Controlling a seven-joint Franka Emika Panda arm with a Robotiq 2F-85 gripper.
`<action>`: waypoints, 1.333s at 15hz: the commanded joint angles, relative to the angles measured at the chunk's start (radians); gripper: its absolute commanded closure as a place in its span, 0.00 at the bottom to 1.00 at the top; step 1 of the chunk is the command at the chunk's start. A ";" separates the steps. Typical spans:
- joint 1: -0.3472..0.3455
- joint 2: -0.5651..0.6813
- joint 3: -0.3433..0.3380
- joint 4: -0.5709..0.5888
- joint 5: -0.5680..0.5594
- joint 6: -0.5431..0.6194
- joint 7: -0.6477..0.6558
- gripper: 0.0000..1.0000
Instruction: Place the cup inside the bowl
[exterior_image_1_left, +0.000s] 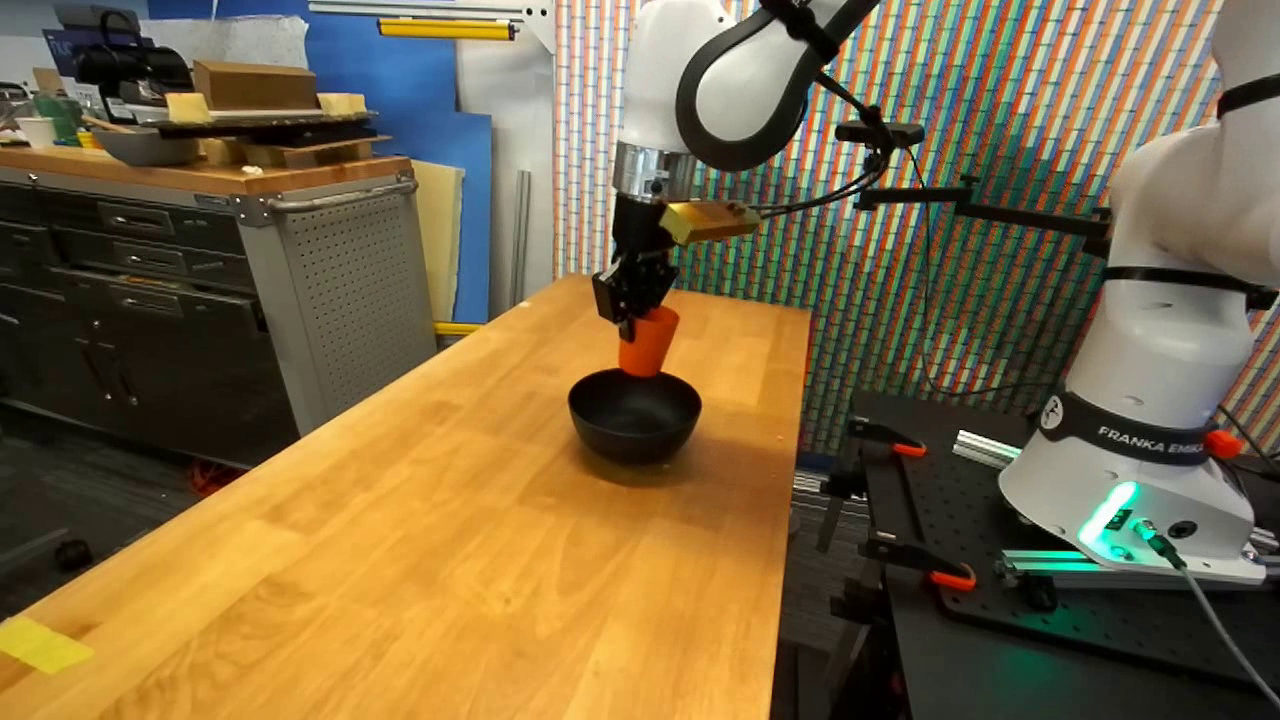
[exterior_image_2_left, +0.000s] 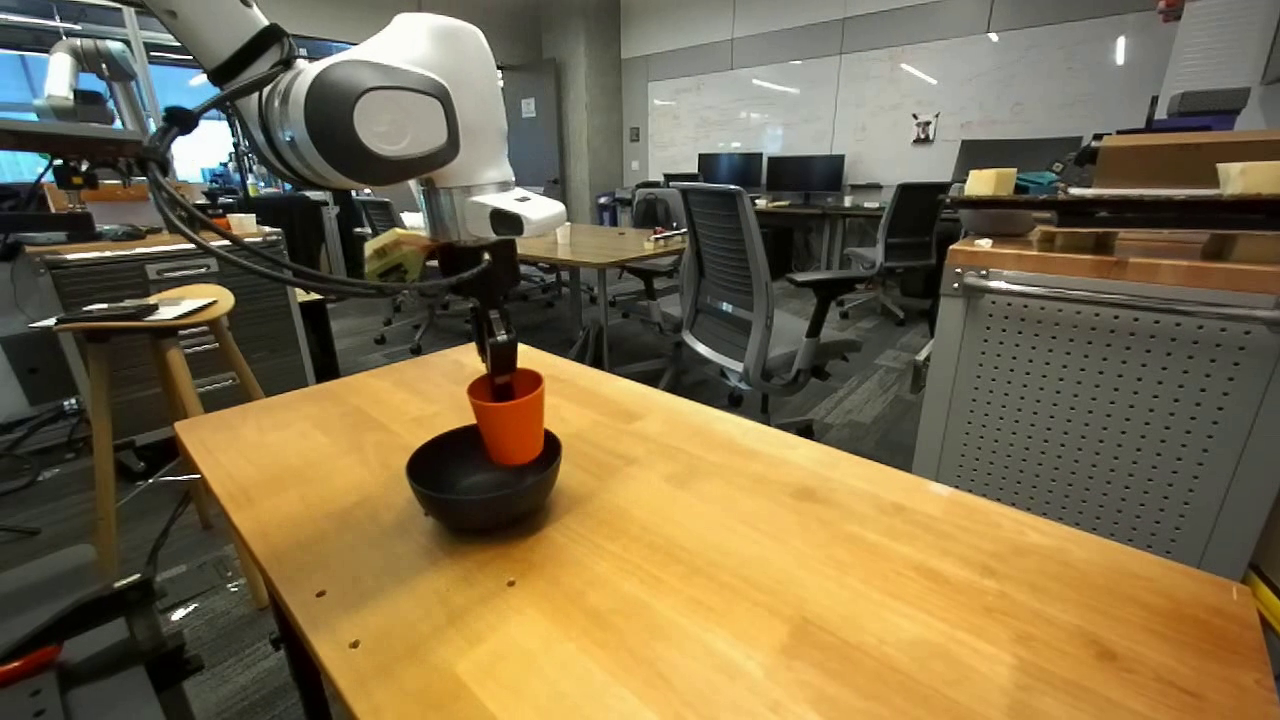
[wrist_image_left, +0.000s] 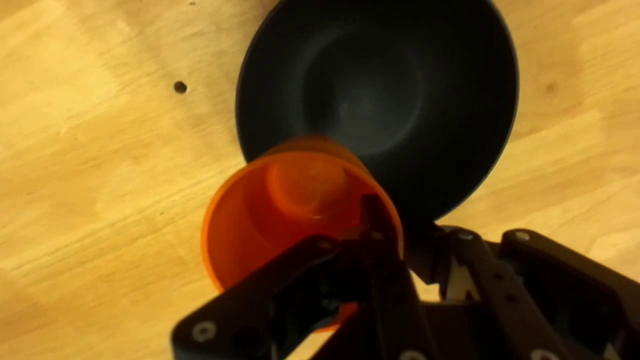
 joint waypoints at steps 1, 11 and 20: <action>0.026 0.064 0.023 0.079 -0.010 -0.095 0.028 0.93; -0.003 0.296 0.038 0.258 0.123 -0.203 -0.101 0.93; 0.036 0.178 0.031 0.183 0.112 -0.155 -0.079 0.30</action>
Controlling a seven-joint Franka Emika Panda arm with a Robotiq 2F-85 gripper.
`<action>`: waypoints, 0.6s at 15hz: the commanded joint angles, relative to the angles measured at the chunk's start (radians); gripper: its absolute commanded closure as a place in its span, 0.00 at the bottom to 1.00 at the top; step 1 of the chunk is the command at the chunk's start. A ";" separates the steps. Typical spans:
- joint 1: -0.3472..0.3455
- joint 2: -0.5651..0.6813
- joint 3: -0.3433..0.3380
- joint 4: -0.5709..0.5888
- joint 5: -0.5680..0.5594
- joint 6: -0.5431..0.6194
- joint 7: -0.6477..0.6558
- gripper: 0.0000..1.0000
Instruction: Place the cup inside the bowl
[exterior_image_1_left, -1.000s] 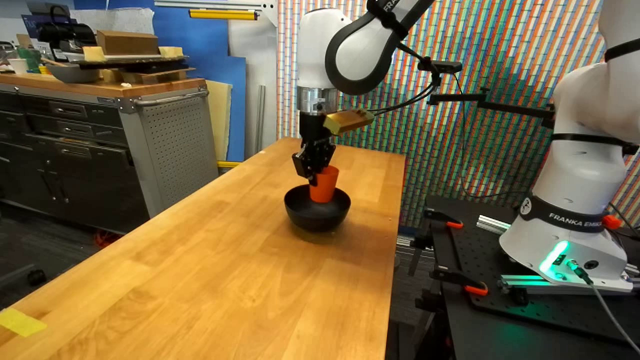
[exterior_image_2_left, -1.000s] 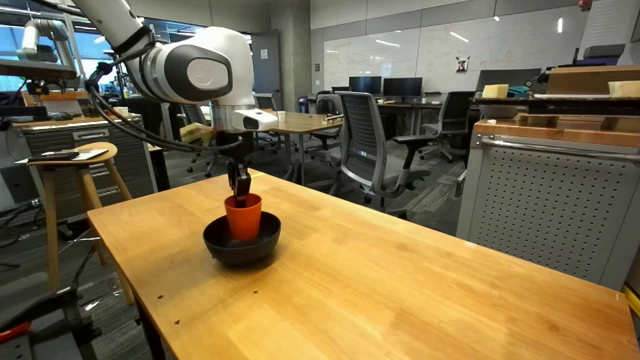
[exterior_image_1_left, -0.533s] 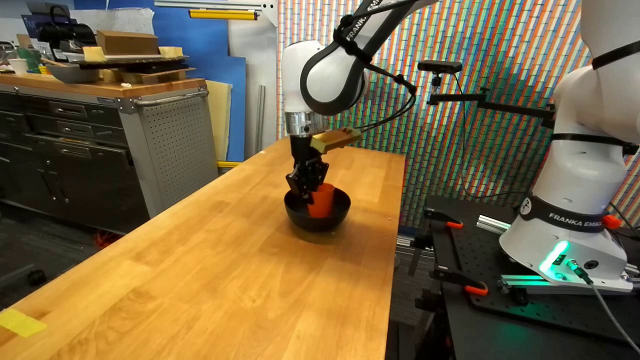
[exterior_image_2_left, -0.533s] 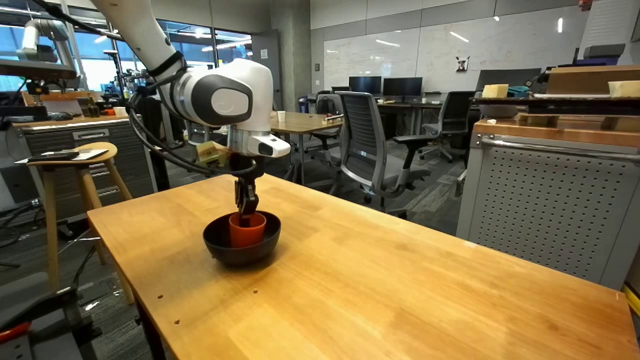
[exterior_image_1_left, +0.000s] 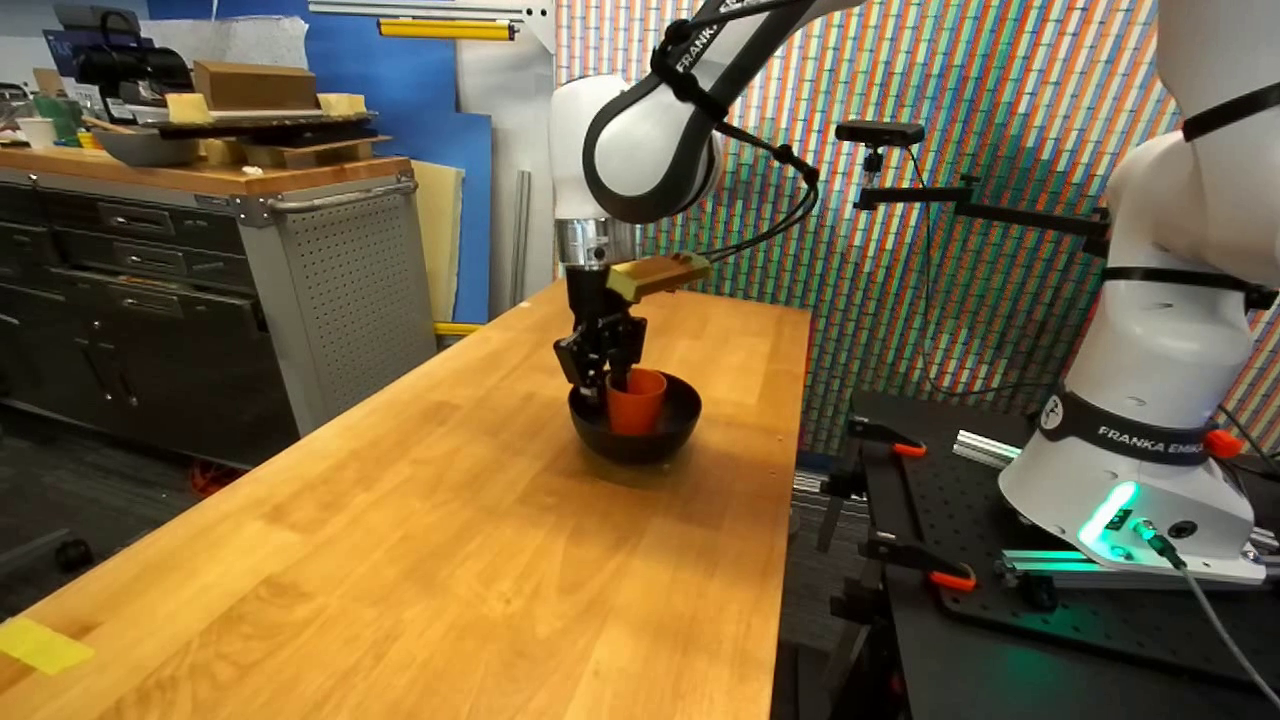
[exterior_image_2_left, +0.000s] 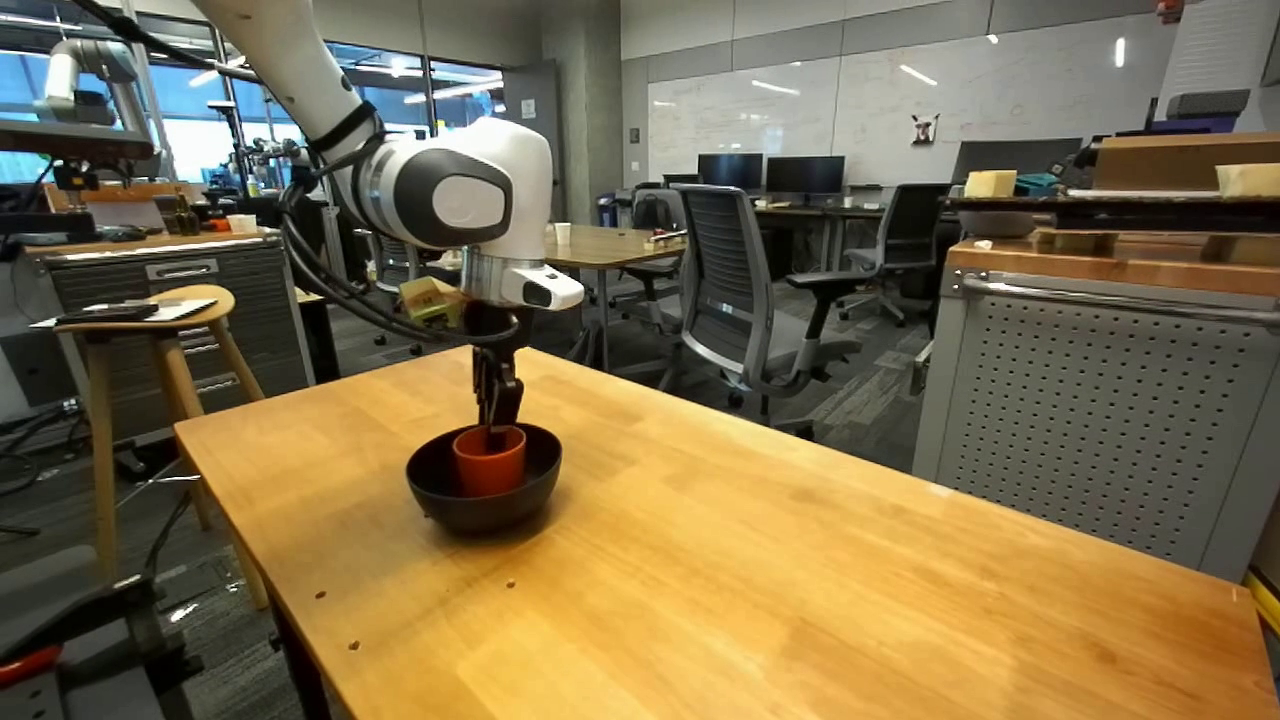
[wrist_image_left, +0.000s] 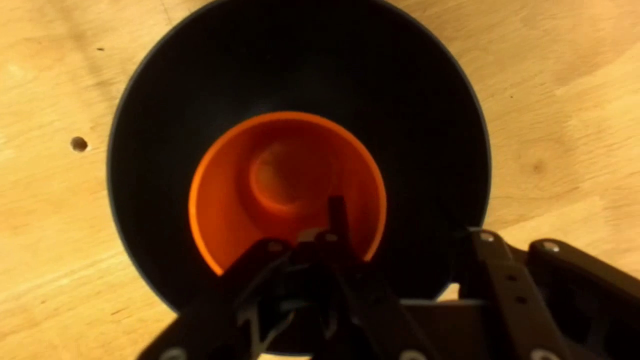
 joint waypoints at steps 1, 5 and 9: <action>0.014 -0.119 0.001 -0.074 -0.002 0.044 0.002 0.23; 0.019 -0.269 0.000 -0.154 -0.016 0.083 0.013 0.00; 0.004 -0.403 0.005 -0.211 -0.035 0.055 0.012 0.00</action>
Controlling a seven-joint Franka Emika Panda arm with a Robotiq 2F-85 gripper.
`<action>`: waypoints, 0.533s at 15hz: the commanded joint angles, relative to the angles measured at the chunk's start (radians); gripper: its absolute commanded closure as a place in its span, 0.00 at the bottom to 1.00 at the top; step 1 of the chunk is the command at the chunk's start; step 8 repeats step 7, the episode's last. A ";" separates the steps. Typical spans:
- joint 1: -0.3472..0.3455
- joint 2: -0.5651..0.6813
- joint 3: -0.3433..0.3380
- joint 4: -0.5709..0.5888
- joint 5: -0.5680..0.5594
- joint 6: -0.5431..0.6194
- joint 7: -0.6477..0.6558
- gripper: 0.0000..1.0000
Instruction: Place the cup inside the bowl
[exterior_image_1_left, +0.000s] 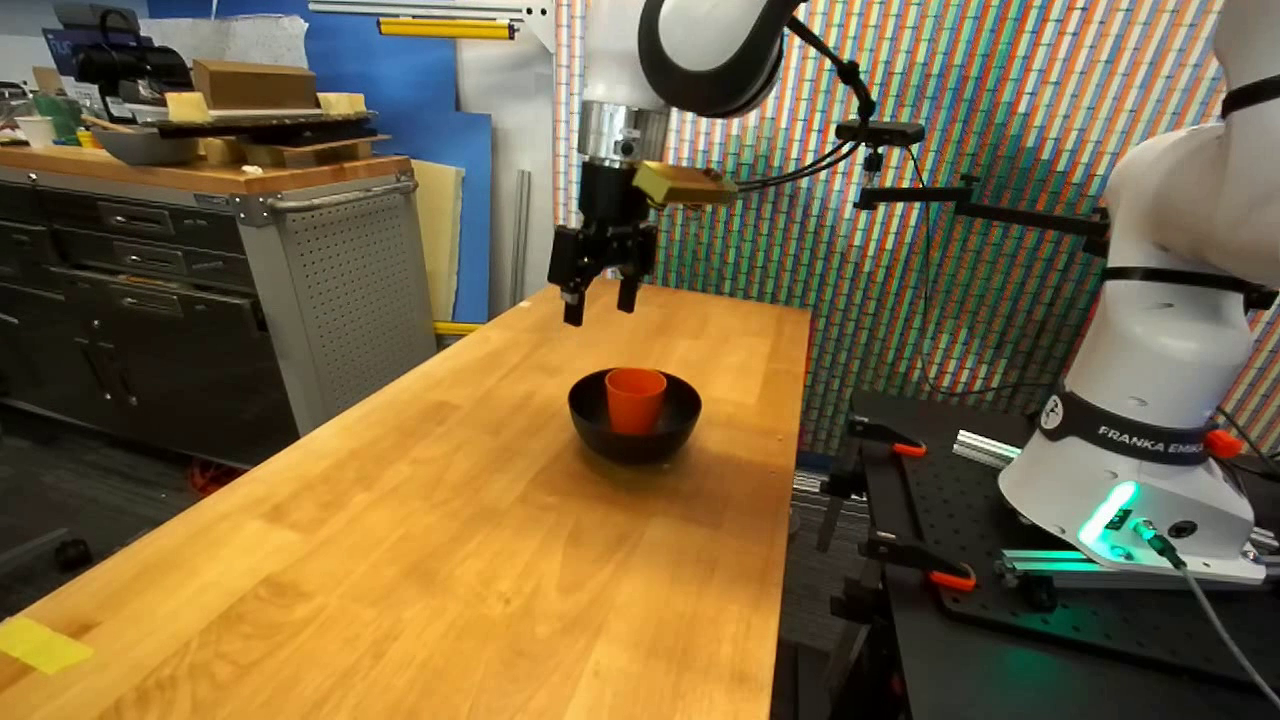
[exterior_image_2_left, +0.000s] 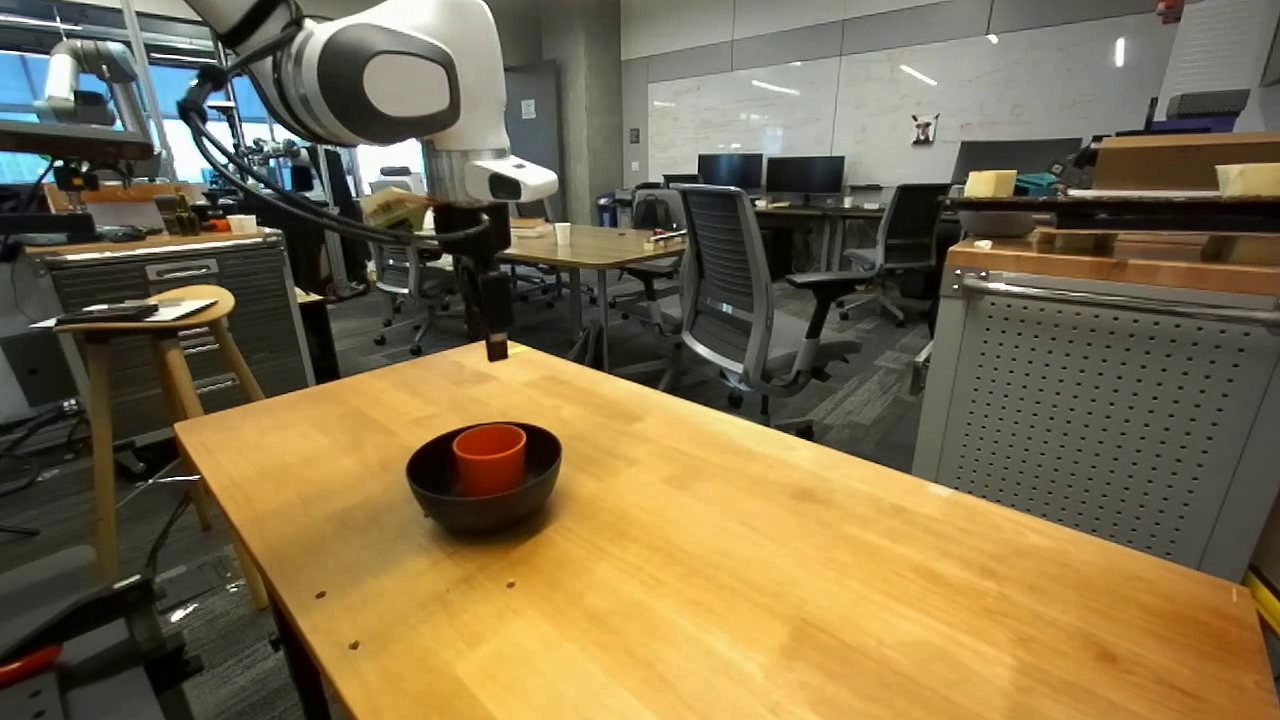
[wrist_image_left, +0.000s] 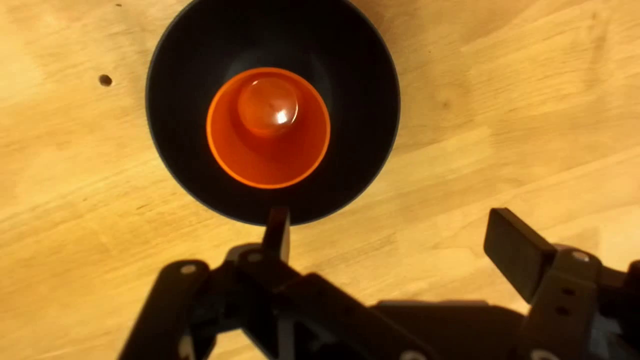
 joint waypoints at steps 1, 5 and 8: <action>-0.016 -0.146 0.004 -0.089 -0.040 -0.007 0.008 0.00; -0.030 -0.132 0.013 -0.072 -0.013 -0.035 -0.002 0.00; -0.037 -0.147 0.012 -0.082 -0.013 -0.045 -0.003 0.00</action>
